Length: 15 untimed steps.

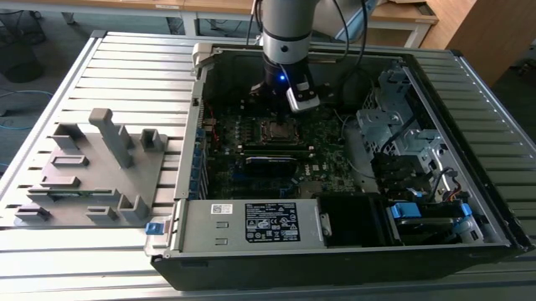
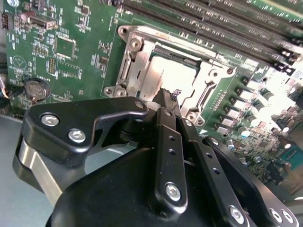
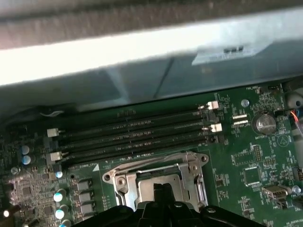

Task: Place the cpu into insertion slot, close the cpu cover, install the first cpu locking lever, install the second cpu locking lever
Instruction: 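Install the first cpu locking lever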

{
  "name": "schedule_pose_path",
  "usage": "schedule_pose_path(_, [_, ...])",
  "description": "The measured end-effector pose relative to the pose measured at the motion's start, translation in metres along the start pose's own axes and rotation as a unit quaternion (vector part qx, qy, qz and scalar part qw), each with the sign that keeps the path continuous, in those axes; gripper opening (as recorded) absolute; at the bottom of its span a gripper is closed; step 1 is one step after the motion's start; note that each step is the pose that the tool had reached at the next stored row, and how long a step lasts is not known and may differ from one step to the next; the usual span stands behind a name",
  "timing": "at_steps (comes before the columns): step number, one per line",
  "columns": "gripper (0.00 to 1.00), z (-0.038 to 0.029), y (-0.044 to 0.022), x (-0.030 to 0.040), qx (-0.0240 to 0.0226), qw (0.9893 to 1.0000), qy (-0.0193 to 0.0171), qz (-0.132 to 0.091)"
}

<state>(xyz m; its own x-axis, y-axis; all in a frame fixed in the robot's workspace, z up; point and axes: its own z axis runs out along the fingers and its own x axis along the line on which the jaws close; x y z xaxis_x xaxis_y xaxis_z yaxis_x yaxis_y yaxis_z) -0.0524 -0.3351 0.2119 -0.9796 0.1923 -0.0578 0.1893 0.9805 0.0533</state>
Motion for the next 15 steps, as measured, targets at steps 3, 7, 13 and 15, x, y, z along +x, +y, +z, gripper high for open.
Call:
schedule_pose_path(3, [0.10,-0.0002,-0.0042,-0.0008,0.0000,1.0000,0.0000,0.000])
schedule_pose_path(7, [0.10,-0.0002,-0.0067,-0.0013,0.0000,1.0000,0.0000,0.000])
schedule_pose_path(13, [0.10,-0.0038,-0.0067,-0.0015,0.0000,1.0000,0.0000,0.000])
schedule_pose_path(15, [0.10,-0.0060,-0.0065,-0.0017,0.0000,1.0000,0.0000,0.000])
